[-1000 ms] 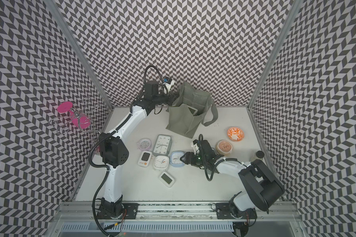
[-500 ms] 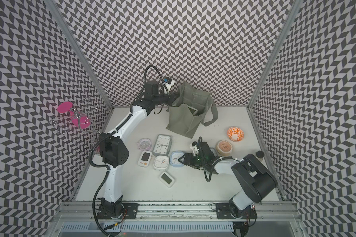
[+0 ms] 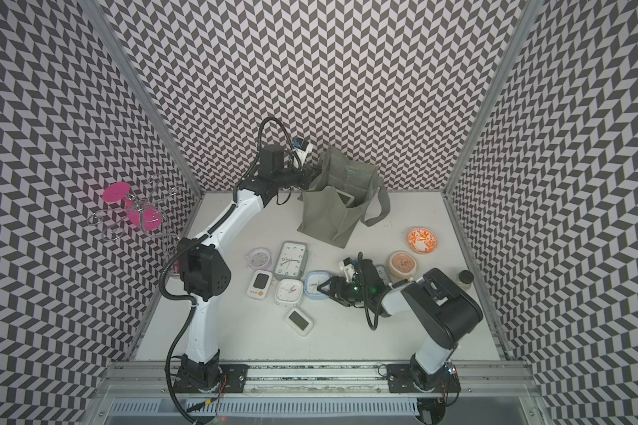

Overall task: Put the alarm clock into the canvas bag
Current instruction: Pick up the alarm from the center of the board.

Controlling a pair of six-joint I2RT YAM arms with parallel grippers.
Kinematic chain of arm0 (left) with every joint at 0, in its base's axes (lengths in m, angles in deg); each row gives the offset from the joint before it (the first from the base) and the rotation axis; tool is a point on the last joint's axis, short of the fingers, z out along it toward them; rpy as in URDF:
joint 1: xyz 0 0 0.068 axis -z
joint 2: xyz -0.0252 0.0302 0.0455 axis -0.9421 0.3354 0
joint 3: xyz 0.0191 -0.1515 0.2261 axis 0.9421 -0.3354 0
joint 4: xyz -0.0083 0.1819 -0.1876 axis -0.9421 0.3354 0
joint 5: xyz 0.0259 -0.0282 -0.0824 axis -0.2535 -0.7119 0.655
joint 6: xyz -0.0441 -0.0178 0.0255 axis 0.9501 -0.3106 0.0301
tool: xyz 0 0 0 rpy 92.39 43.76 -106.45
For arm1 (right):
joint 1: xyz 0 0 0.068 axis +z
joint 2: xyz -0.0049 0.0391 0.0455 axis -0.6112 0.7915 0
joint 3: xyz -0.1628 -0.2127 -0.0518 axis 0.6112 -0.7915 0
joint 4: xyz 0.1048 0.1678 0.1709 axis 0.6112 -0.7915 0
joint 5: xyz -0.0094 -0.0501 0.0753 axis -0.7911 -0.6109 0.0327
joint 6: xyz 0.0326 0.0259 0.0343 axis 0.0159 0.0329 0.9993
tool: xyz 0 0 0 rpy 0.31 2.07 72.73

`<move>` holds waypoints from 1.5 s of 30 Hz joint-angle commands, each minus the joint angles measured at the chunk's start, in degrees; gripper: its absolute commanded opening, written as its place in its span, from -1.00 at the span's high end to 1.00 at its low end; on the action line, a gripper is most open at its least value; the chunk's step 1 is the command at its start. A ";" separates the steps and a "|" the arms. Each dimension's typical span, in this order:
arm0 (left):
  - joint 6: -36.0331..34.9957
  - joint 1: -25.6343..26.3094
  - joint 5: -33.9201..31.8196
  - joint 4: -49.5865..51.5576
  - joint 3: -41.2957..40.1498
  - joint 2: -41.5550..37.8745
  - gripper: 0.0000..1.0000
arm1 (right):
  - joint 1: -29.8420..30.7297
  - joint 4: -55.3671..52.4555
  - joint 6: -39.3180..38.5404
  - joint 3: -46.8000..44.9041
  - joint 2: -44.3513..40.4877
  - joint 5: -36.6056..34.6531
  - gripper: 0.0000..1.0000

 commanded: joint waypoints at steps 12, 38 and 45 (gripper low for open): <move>-0.21 -0.44 0.73 -1.03 2.56 0.47 1.00 | -0.30 19.42 11.18 -4.29 7.36 1.16 -0.09; -0.07 -0.35 0.55 -0.86 3.01 0.38 1.00 | -0.78 -29.49 -18.18 6.05 -33.32 -11.89 0.40; 0.06 0.48 0.57 -0.83 3.20 0.33 1.00 | -0.93 -44.93 -26.95 21.70 -42.49 -20.29 0.40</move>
